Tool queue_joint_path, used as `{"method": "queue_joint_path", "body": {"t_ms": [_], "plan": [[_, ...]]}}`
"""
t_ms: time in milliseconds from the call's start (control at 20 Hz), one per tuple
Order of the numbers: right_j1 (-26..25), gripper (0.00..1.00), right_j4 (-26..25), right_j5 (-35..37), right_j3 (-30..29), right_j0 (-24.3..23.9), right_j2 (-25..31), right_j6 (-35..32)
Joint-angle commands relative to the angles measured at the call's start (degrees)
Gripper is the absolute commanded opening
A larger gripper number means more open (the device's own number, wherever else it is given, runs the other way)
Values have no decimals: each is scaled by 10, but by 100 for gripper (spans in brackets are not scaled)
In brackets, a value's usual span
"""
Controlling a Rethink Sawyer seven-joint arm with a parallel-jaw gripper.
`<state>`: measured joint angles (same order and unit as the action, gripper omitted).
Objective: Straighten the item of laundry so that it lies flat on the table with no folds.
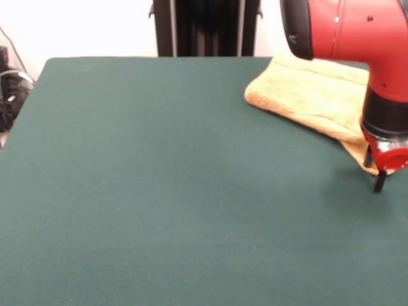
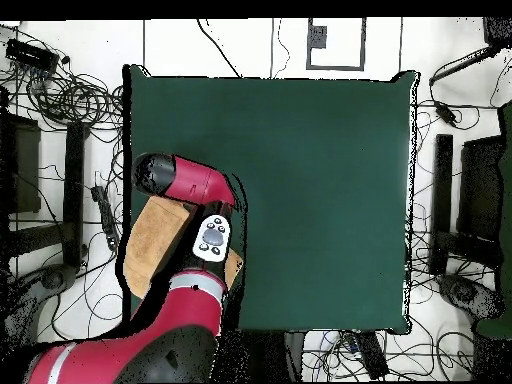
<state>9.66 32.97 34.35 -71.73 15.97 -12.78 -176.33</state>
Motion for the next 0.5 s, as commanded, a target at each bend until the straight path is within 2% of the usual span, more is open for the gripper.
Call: {"method": "queue_joint_path", "body": {"t_ms": [50, 500], "plan": [[-81, 100, 26, -61, -22, 22, 53, -111], [-91, 100, 49, -67, -23, 35, 61, -136]]}}
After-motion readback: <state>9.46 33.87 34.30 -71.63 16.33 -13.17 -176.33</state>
